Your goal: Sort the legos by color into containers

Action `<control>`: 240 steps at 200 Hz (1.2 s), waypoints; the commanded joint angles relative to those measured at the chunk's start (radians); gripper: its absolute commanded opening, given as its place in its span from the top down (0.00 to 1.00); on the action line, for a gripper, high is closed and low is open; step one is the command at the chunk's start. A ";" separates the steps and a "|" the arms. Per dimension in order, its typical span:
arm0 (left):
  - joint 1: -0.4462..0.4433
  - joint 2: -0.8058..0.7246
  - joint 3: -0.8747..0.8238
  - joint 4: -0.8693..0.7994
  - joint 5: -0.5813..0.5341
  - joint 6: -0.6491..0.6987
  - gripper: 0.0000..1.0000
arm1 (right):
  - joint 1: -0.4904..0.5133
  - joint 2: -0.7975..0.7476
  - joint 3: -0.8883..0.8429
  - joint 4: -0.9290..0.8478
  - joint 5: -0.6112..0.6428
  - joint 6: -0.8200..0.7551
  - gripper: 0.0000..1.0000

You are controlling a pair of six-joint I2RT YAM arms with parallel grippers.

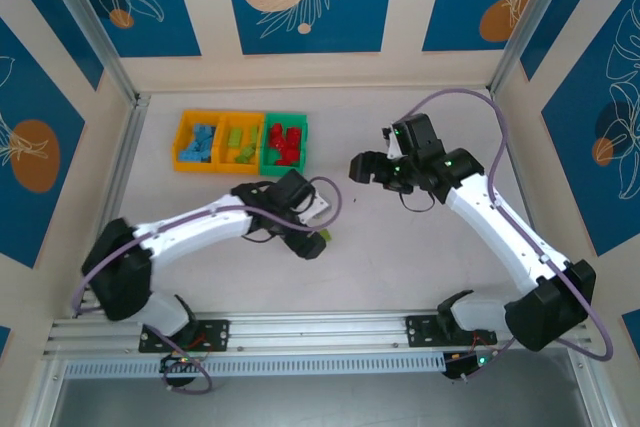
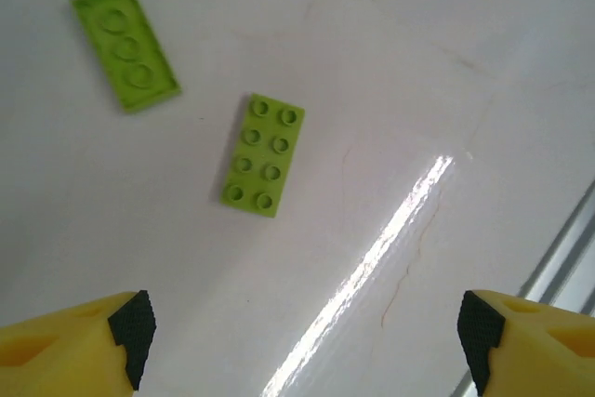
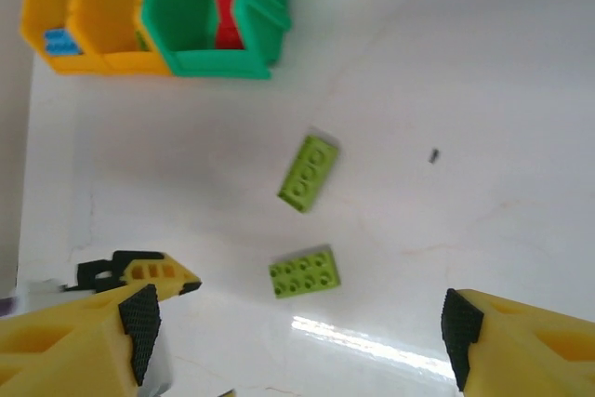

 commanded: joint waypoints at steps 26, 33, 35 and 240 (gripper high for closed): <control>-0.016 0.191 0.107 -0.053 -0.098 0.012 0.17 | -0.043 -0.064 -0.031 -0.026 -0.033 0.042 0.17; -0.016 0.207 0.111 -0.048 -0.106 0.021 0.17 | -0.045 -0.064 -0.031 -0.026 -0.035 0.042 0.18; -0.017 0.211 0.112 -0.046 -0.109 0.023 0.17 | -0.046 -0.064 -0.033 -0.025 -0.034 0.043 0.18; 0.111 -0.018 0.031 0.097 -0.088 0.037 0.67 | -0.073 -0.084 0.008 -0.008 -0.154 0.118 0.17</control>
